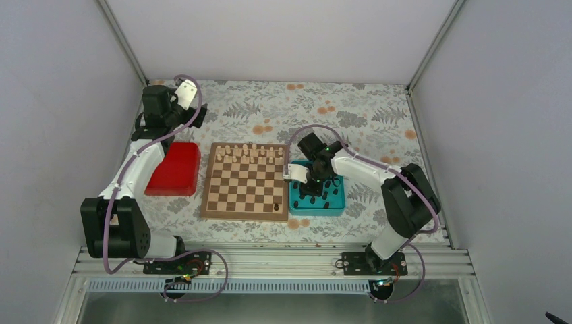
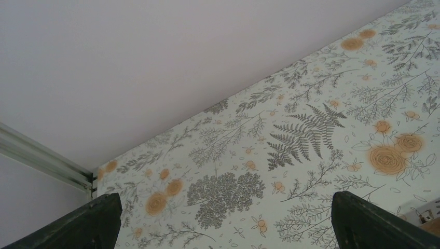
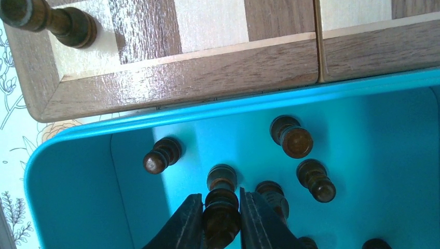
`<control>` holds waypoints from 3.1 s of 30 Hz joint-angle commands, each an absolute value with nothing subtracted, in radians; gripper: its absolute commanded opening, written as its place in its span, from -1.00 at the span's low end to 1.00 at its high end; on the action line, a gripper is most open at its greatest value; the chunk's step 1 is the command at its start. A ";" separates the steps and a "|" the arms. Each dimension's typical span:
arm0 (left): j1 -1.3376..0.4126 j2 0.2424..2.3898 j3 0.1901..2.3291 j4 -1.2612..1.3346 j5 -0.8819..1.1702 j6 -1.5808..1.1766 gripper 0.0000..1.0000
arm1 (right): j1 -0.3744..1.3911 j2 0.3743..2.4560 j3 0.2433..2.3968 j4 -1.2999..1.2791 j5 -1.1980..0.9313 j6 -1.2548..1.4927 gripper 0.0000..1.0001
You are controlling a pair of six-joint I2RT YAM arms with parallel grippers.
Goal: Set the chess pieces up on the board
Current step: Pick up the chess piece from the storage box, then place the chess piece on the chessboard.
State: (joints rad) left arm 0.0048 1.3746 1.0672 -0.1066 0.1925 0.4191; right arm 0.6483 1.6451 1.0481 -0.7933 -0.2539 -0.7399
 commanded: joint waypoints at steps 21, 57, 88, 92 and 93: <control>0.021 1.345 1.078 -0.101 0.212 0.434 1.00 | 0.798 1.686 1.552 -1.057 -0.190 -0.752 -0.87; 0.221 1.338 1.057 -0.104 0.380 0.488 1.00 | 1.141 2.205 1.954 -1.148 -0.176 -0.773 -0.87; 0.235 1.335 1.046 -0.122 0.413 0.480 1.00 | 1.140 2.129 1.827 -1.055 -0.164 -0.766 -0.11; 0.235 1.335 1.055 -0.128 0.425 0.475 1.00 | 1.125 2.063 1.824 -1.061 -0.158 -0.754 0.04; 0.235 1.335 1.055 -0.130 0.427 0.474 1.00 | 1.116 2.040 1.822 -1.068 -0.153 -0.749 0.05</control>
State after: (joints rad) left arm 0.2279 1.3499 1.0542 -0.1307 0.3874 0.4812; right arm 1.1309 2.1544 1.8275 -1.0618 -0.1692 -0.7662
